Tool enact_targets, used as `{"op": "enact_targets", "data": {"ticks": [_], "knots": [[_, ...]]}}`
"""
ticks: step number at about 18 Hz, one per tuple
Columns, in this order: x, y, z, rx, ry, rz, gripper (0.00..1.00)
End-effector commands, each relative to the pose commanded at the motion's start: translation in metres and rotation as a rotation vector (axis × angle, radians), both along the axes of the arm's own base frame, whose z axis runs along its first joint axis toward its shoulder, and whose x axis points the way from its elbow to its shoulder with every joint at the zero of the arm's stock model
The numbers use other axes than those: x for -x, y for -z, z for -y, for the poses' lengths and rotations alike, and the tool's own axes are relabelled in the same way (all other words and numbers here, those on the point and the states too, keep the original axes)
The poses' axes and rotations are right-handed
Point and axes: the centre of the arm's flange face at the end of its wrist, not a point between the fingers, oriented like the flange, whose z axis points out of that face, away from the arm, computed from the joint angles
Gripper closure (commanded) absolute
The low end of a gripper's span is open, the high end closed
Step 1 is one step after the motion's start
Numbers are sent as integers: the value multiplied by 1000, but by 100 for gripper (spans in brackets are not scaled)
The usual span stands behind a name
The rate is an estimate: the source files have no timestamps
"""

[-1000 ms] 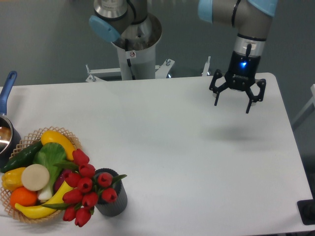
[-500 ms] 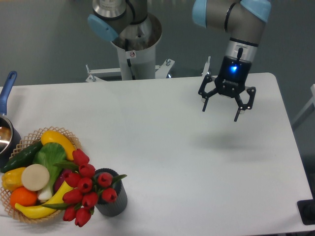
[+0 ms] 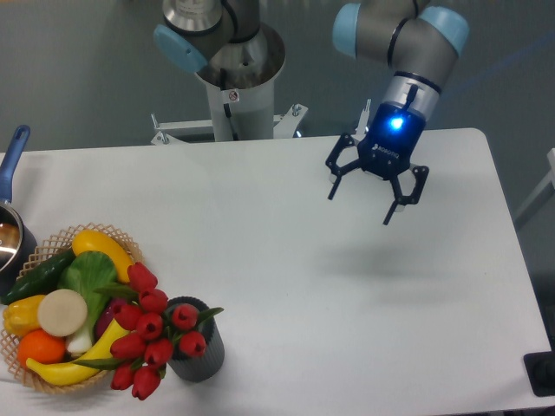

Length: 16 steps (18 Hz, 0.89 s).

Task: Pick up the flowers from the vase
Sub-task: 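Lower the open gripper down onto the red tulip stems above the vase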

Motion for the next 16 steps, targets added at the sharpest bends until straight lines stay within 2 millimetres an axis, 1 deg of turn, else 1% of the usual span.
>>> {"op": "enact_targets", "data": {"ticks": [6,9,16], "knots": [[-23,4,-38,-2,84,-3,0],[-32,9,-59,-2,129,4,0],[-49,10,-93,-13,202,-10,0]]}}
